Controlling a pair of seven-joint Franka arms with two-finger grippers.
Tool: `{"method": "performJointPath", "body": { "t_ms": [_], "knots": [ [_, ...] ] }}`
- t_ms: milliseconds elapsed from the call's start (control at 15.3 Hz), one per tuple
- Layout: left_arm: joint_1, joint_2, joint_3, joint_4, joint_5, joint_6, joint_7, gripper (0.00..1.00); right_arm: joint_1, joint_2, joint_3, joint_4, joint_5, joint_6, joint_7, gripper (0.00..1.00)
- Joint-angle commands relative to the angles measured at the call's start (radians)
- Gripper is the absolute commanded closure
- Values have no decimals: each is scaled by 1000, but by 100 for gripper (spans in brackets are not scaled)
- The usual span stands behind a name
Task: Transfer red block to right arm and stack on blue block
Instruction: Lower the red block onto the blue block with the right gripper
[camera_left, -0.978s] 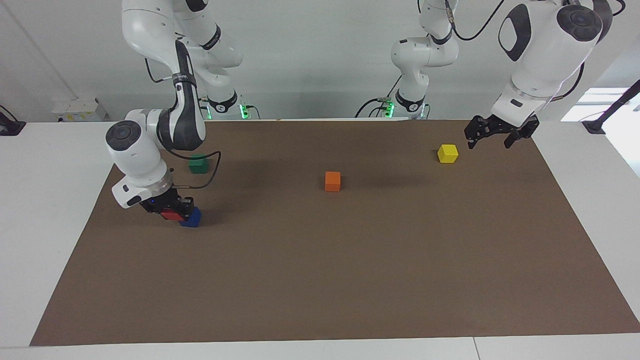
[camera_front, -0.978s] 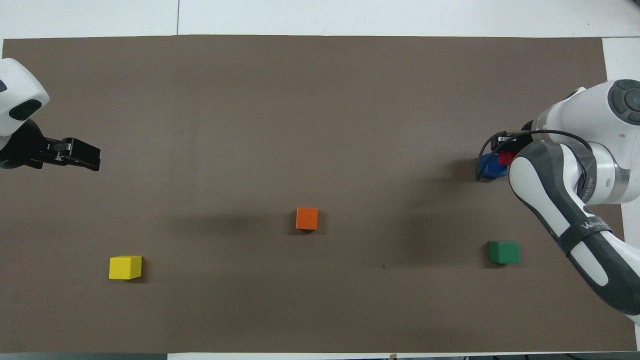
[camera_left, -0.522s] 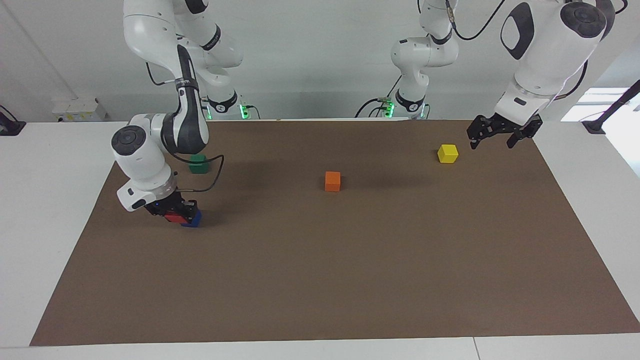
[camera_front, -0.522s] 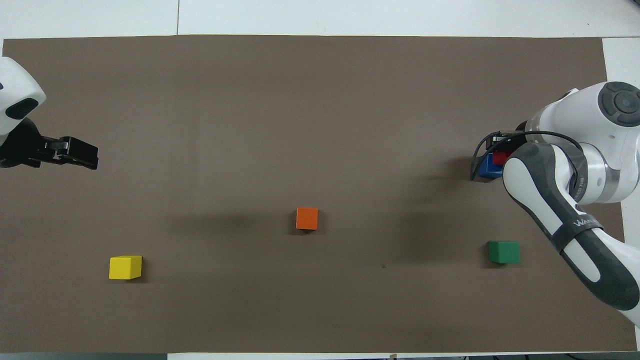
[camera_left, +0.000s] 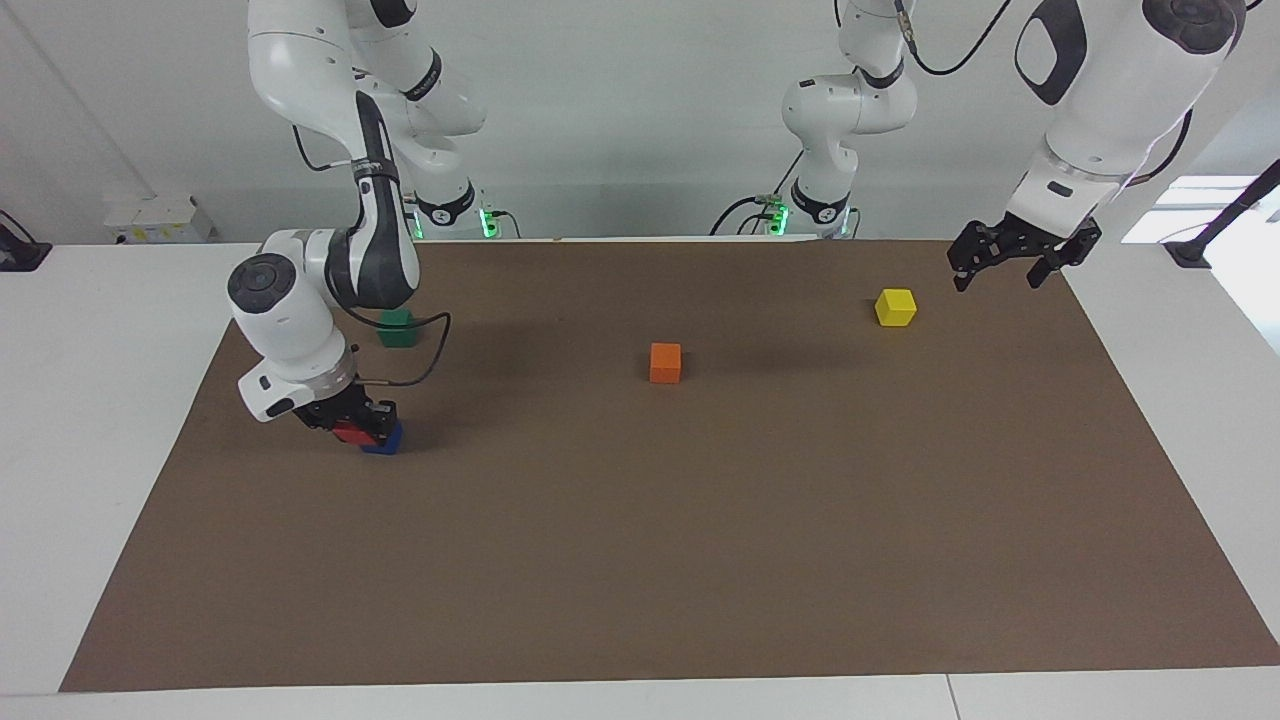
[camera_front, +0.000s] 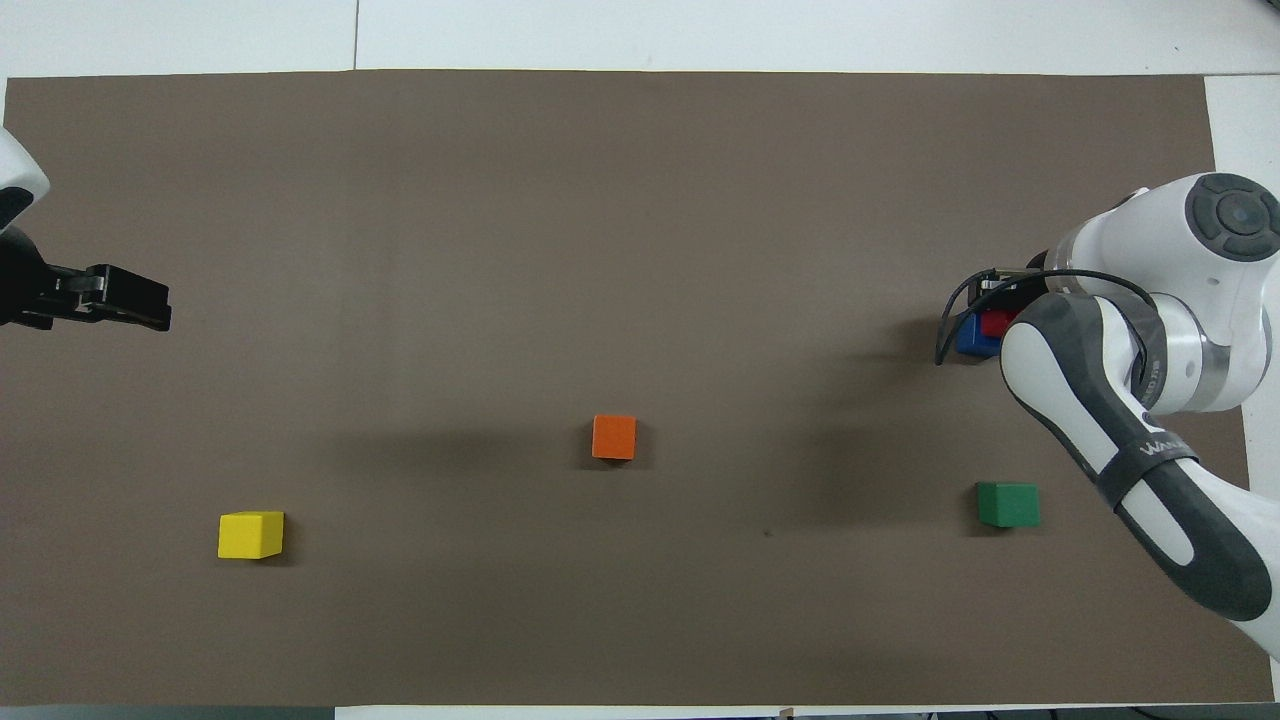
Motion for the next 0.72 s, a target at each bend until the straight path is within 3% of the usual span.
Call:
{"method": "performJointPath", "body": {
  "t_ms": [0, 652],
  "knots": [
    [8, -51, -4, -54, -13, -23, -4, 0, 9, -20, 8, -26, -16, -4, 75, 100],
    [8, -62, -8, -54, -11, -8, 16, 0, 1, -20, 8, -21, -16, -20, 87, 100]
  ]
}}
